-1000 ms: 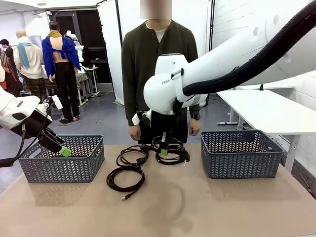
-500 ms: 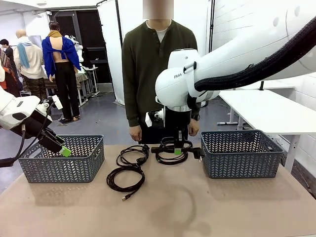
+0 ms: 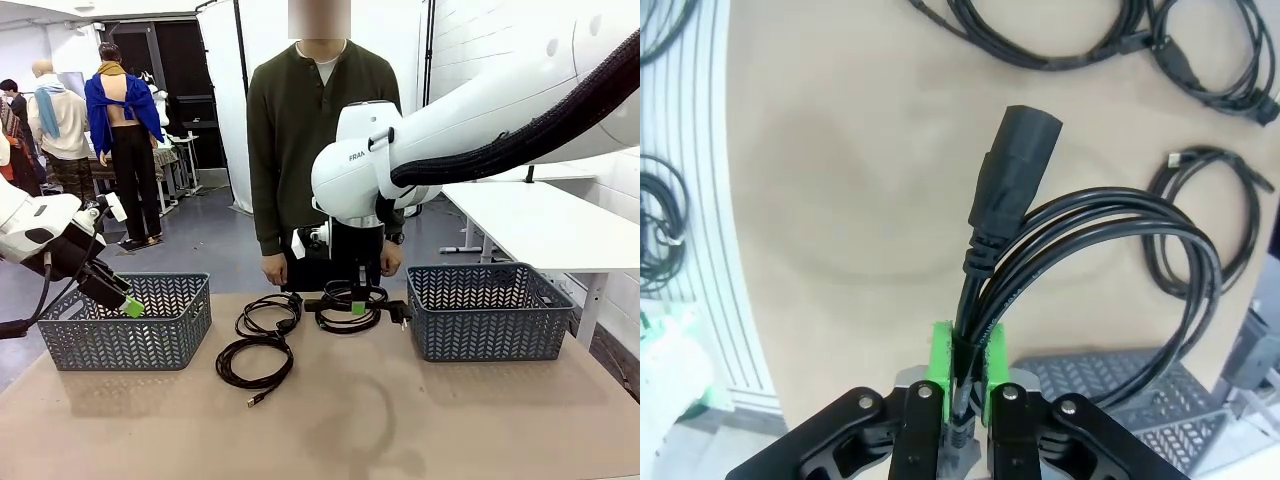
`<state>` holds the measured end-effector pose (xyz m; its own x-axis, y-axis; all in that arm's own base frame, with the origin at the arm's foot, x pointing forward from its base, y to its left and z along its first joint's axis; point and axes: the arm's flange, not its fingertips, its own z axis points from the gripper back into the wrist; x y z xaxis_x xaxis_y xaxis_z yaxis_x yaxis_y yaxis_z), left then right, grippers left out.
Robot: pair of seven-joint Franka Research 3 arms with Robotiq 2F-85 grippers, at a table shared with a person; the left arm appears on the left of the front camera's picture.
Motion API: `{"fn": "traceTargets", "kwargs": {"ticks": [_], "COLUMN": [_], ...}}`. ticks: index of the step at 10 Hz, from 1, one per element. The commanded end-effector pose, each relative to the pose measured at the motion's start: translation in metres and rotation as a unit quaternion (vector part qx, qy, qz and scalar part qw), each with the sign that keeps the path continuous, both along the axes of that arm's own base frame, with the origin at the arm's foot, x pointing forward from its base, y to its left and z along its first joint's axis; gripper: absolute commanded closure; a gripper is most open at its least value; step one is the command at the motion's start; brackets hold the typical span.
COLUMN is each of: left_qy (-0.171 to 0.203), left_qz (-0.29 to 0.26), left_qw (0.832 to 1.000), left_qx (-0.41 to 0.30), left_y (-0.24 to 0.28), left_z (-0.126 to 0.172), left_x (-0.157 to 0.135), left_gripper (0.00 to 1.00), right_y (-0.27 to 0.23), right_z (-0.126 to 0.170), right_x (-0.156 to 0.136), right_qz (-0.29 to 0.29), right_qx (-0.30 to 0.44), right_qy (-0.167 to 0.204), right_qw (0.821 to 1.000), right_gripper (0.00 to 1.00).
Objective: Organize the cables according to human instructions.
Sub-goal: Pick up a bundle of cables and place it in the basket indicated by the human.
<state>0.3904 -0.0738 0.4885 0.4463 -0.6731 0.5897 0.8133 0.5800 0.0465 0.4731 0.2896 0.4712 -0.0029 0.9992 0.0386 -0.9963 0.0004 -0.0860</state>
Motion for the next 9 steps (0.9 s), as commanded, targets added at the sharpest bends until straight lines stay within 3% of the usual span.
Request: {"fn": "traceTargets", "kwargs": {"ticks": [1,9], "left_qy": [0.0,0.0], "left_qz": [-0.009,-0.009], "left_qw": [1.0,1.0], "left_qx": [-0.007,-0.007], "left_y": [0.003,0.003], "left_z": [-0.001,-0.001], "left_x": [0.001,0.001], "left_gripper": [0.0,0.0], "right_y": [-0.022,-0.16], "right_z": [0.016,0.04], "right_x": [0.003,0.023], "right_qz": [-0.002,0.017], "right_qx": [-0.037,-0.057], "right_qy": [-0.017,-0.026], "right_qw": [0.999,0.998], "right_gripper": [1.0,1.0]}}
